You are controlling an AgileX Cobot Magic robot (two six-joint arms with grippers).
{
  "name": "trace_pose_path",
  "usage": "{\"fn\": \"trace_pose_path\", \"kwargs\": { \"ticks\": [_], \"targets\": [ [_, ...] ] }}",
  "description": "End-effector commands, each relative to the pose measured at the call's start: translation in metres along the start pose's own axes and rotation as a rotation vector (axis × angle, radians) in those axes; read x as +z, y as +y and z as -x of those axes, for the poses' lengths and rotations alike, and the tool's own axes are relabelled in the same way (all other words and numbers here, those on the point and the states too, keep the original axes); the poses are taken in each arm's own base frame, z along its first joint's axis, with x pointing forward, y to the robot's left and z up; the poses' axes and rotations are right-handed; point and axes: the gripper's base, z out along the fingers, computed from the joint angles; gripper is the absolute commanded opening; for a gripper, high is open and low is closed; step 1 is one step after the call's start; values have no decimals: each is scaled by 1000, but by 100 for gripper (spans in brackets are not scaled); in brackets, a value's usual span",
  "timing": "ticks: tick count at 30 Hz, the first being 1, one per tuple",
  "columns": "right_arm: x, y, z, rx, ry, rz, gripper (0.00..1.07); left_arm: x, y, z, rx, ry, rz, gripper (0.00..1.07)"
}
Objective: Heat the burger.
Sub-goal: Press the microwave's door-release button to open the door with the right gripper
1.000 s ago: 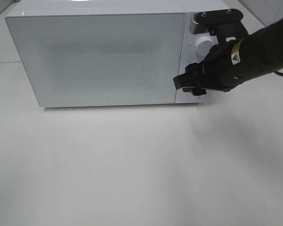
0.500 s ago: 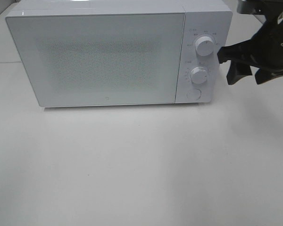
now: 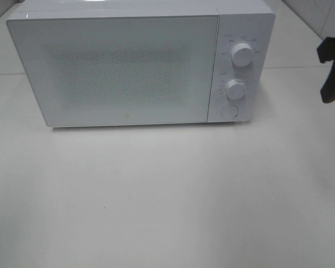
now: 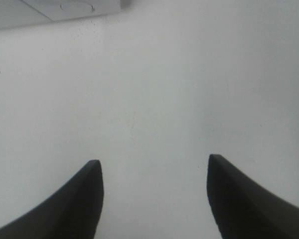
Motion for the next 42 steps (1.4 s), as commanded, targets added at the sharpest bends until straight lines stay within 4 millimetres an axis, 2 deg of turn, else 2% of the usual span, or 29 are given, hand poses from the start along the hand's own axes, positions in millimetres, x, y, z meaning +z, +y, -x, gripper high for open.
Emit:
{"fn": "trace_pose_path", "kwargs": {
  "ticks": [1,4,7,8,9,10,11,13,14,16,18,19,21,23,24,30,32,35,37,42],
  "targets": [
    [-10,-4,-17,-18,11,-4,60,-2,0,-1,-6,-26,3,0],
    [-24,-9,-56,-28,14,-2,60,-2,0,-1,-6,-26,3,0],
    [-25,-11,-65,-28,19,-3,60,-2,0,-1,-6,-26,3,0],
    [-29,-13,-81,-31,24,-3,59,-2,0,-1,-6,-26,3,0],
    [-31,-14,-89,-32,27,-3,58,-2,0,-1,-6,-26,3,0],
    [-31,-14,-89,-32,27,-3,58,-2,0,-1,-6,-26,3,0],
    [-35,-16,-104,-32,18,-1,57,-2,0,-1,-6,-26,3,0],
    [-37,-17,-110,-32,10,0,57,-2,0,-1,-6,-26,3,0],
    [-42,-19,-124,-34,-28,5,57,-2,0,-1,-6,-26,3,0],
    [-42,-20,-130,-36,-46,7,56,-2,0,-1,-6,-26,3,0],
    [-49,-23,-148,-58,-148,19,55,-2,0,-1,-6,-26,3,0],
    [-49,-23,-148,-58,-148,19,55,-2,0,-1,-6,-26,3,0],
    [-55,-26,-169,-63,-239,31,55,-2,0,-1,-6,-26,3,0],
    [-58,-27,-174,-66,-259,32,55,-2,0,-1,-6,-26,3,0],
    [-66,-28,-182,-73,-328,41,55,-2,0,-1,-6,-26,3,0],
    [-84,-30,-201,-99,-488,56,55,-2,0,-1,-6,-26,3,0],
    [-92,-32,-213,-104,-581,65,55,-2,0,-1,-6,-26,3,0],
    [-94,-32,-217,-104,-605,68,55,-2,0,-1,-6,-26,3,0],
    [-100,-34,-231,-109,-692,76,55,-2,0,-1,-6,-26,3,0],
    [-102,-35,-235,-112,-723,79,55,-2,0,-1,-6,-26,3,0]
  ]
}}
